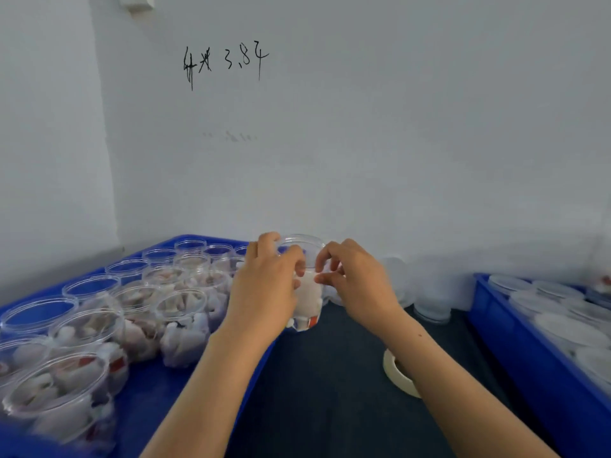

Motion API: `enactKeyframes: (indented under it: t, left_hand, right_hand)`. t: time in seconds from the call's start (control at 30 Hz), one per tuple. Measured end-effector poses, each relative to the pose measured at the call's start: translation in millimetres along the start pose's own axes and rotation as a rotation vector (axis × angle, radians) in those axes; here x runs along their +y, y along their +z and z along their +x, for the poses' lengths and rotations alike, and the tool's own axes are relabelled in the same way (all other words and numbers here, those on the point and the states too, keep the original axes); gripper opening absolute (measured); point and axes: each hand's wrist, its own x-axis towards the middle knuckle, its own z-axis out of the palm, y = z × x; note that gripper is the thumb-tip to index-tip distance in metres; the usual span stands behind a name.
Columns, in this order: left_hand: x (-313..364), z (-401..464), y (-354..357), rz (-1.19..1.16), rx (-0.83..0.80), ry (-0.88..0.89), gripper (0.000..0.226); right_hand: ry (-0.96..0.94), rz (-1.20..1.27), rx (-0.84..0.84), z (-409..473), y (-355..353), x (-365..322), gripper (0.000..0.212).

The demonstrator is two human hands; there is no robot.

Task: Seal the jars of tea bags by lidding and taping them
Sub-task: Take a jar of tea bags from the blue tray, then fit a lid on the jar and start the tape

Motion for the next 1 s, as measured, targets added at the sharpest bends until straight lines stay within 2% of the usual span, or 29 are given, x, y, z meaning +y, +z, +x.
enactKeyframes:
  t: [0.13,0.3,0.47,0.57,0.63,0.7,0.8,0.9,1.0]
  left_hand:
    - [24.1,-17.2,50.3,-0.163,-0.147,-0.029,0.026]
    - [36.6,-35.6,108.3,-0.284,-0.264,-0.039,0.031]
    - [45.7,-36.0,149.9,-0.415,-0.263,-0.045,0.042]
    - [48.1,-37.2,168.5,-0.675,-0.22,-0.198,0.072]
    - [46.7,-36.9,181.8,-0.904,-0.186,-0.367,0.101]
    - [44.9,-37.1,196.1,-1.026,-0.25,-0.438,0.116]
    - [42.5,-41.7,212.7,-1.021,-0.333,-0.379,0.101]
    - [42.0,-42.5,220.7,-1.027,-0.295,-0.366,0.094]
    - [42.3,-39.9,224.3,-1.099,-0.264,-0.408,0.094]
  right_hand:
    - [0.108,-0.05,-0.04,-22.3,6.9,43.4,0.008]
    - [0.198,-0.117,-0.092,-44.6,25.9,94.4,0.024]
    - [0.241,-0.084,-0.062,-54.0,30.6,123.7,0.021]
    - [0.2,-0.101,-0.059,-54.3,29.0,132.9,0.01]
    - [0.132,-0.06,-0.089,-55.3,27.0,140.6,0.012]
    - [0.099,0.043,-0.109,-55.9,21.8,152.0,0.018]
    - [0.21,0.253,0.045,-48.6,13.0,182.2,0.023]
    - [0.41,0.353,0.288,-36.1,12.2,226.9,0.019]
    - [0.591,0.413,0.425,-25.4,19.1,269.7,0.025]
